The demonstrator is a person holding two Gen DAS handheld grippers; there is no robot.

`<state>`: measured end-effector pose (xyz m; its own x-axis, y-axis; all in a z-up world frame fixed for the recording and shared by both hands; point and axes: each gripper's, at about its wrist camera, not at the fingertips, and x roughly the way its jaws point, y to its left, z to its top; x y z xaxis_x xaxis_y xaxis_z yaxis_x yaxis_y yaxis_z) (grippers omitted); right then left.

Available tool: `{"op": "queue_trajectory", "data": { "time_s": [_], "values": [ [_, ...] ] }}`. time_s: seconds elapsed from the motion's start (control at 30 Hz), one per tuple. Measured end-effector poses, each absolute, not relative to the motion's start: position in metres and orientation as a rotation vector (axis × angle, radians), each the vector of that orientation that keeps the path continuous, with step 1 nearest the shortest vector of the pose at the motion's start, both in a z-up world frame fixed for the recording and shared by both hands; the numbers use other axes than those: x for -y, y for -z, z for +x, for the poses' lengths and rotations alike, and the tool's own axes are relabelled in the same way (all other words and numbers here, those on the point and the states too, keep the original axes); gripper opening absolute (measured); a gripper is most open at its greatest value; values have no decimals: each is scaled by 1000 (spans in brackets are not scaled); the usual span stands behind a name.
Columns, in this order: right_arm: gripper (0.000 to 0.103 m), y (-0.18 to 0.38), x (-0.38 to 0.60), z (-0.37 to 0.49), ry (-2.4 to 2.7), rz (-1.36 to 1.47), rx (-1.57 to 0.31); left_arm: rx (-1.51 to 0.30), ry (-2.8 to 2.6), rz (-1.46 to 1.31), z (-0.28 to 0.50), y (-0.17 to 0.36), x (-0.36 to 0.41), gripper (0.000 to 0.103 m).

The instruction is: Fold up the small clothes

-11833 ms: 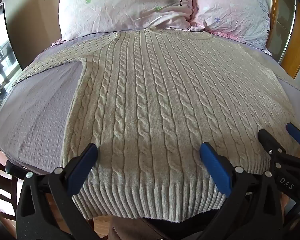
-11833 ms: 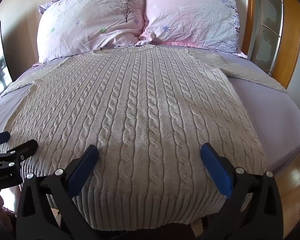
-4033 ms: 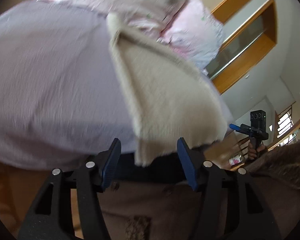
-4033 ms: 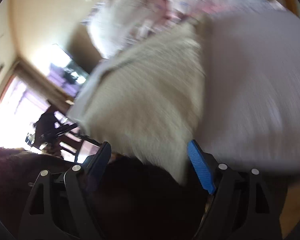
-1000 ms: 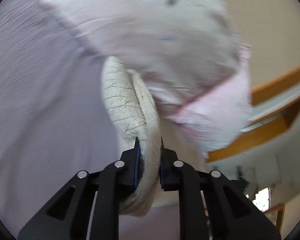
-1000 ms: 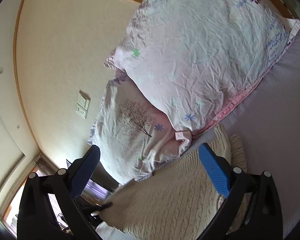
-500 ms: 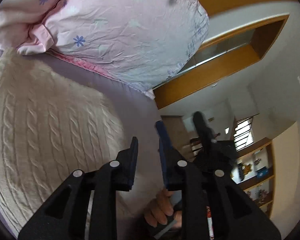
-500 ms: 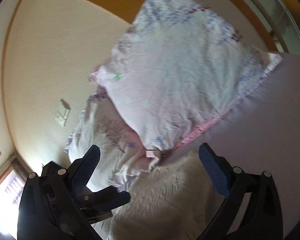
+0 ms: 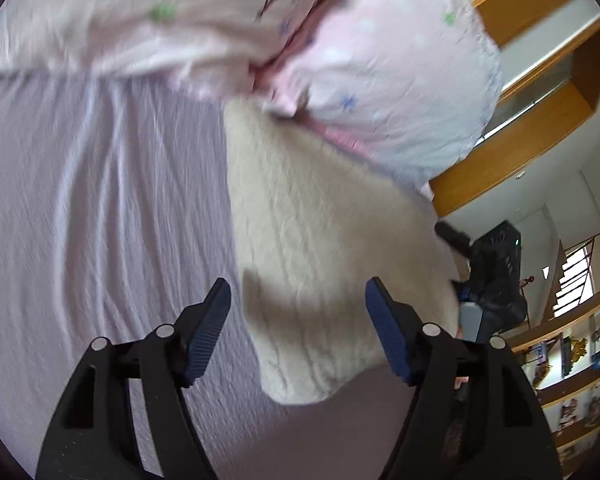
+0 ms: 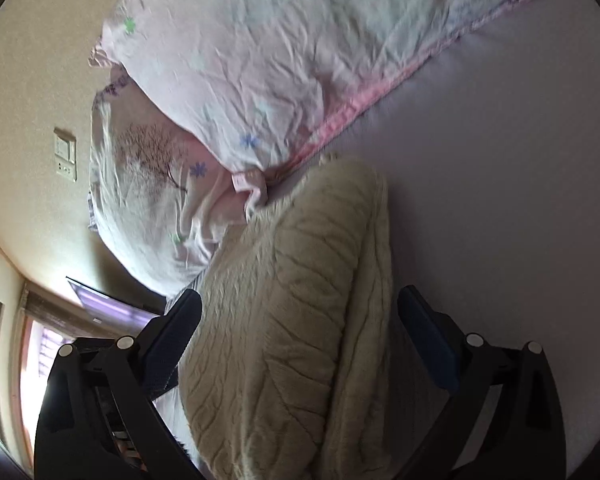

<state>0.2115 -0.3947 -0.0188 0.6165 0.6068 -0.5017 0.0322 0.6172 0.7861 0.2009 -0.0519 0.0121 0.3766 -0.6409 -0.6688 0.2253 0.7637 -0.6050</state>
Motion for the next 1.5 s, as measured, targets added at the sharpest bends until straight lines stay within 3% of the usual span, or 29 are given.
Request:
{"op": "queue_trajectory", "data": {
  "time_s": [0.03,0.1,0.17,0.2,0.27,0.37,0.53,0.6,0.7,0.77,0.83,0.93,1.03,1.13,1.43,1.5],
  "values": [
    [99,19,392,211,-394,840,-852,-1065,590,-464,195,-5,53,70],
    [86,25,387,211,-457,851,-862,-1091,619,-494,193,6,58,71],
    [57,28,385,215,-467,857,-869,-1079,637,-527,195,15,64,70],
    [48,31,384,216,-489,876,-865,-1067,635,-529,192,15,62,54],
    [41,26,380,212,-533,866,-827,-1066,648,-561,191,18,53,36],
    [40,14,359,206,-654,814,-782,-995,678,-521,176,-4,28,26],
    [39,7,279,217,-758,588,-871,-836,590,-361,142,-34,-33,26],
    [42,2,258,221,-744,496,-865,-840,516,-273,134,-27,-49,30],
    [54,-11,268,215,-609,479,-850,-874,460,-244,124,-16,-55,37],
    [67,-20,290,197,-520,551,-792,-813,427,-204,112,-27,-56,42],
    [67,-33,304,170,-561,608,-759,-754,412,-188,102,-38,-60,54],
    [67,-44,293,129,-611,538,-787,-709,429,-203,91,-51,-65,57],
    [63,-42,265,107,-615,433,-856,-696,451,-211,84,-56,-65,59],
    [14,-29,246,106,-587,367,-891,-699,466,-212,84,-54,-59,60],
    [13,-26,277,97,-448,426,-864,-706,531,-197,77,-50,-51,60],
    [33,-40,283,88,-453,461,-804,-708,563,-196,74,-51,-46,63]
  ]
}}
